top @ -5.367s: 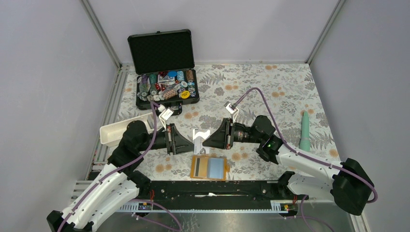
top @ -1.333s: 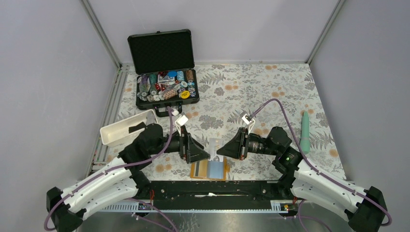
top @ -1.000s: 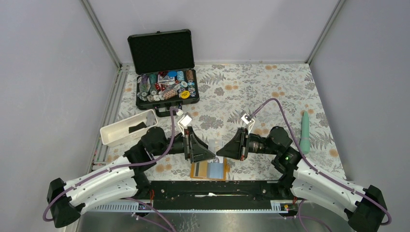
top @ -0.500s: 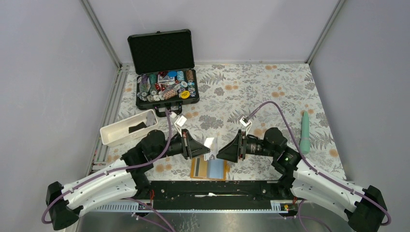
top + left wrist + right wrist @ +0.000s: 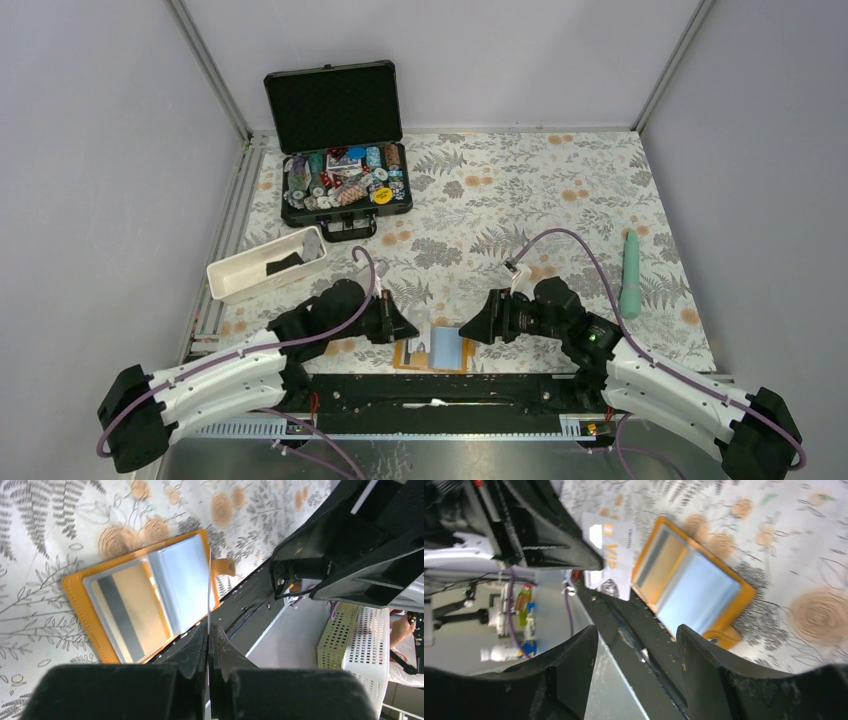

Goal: Put the credit cards into the card holder
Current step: Insert the credit card into the card holder.

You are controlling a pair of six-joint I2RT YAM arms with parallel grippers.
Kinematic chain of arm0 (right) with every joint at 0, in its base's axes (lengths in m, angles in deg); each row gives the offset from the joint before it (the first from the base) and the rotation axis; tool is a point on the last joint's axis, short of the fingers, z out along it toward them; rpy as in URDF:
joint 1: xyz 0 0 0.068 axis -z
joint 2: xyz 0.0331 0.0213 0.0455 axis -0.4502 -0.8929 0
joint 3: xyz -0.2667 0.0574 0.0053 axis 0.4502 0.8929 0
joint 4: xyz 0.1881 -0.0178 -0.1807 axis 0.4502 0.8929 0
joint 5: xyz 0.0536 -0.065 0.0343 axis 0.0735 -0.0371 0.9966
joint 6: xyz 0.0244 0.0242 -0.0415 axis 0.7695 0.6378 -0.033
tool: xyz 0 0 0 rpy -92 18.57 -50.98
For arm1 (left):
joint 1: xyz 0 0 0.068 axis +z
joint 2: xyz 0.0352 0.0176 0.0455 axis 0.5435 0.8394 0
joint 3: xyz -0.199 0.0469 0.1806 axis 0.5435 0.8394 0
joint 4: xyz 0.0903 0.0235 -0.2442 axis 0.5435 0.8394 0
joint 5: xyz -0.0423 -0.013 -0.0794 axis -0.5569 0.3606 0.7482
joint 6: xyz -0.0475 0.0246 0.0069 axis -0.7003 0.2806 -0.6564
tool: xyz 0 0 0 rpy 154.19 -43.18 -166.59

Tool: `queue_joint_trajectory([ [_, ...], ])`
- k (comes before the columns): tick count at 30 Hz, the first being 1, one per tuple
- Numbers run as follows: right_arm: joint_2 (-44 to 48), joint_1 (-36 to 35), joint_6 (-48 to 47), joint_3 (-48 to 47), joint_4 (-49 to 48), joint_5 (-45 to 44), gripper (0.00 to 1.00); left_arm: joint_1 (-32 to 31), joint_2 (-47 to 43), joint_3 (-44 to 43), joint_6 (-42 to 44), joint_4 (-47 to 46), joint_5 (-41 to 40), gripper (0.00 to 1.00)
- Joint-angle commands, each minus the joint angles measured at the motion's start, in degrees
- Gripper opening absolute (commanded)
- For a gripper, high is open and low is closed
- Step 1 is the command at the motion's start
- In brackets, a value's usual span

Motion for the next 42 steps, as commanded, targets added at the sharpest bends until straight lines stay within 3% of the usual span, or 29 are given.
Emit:
queue_joint_trajectory([
  [1, 0.4, -0.3, -1.6, -0.2, 8.8, -8.6, 0.66, 0.2, 2.5, 0.8, -3.2, -4.0, 2.6, 0.0],
  [11, -3.8, -3.7, 1.9, -0.6, 14.1, -17.0, 0.65, 0.3, 11.6, 4.7, -8.9, -13.7, 6.0, 0.0],
  [18, -9.0, -6.8, 3.5, -0.8, 11.5, -19.2, 0.57, 0.4, 12.9, 4.2, -7.1, -12.5, 5.1, 0.0],
  [25, -12.1, -7.6, 3.6, -1.3, 10.4, -19.7, 0.61, 1.9, 13.2, 5.2, -4.9, -11.1, 5.0, 0.0],
  [42, -20.5, -10.5, 3.8, -2.8, 2.4, -19.8, 0.6, 2.7, 16.8, 5.2, -2.7, -12.0, 6.6, 0.0],
])
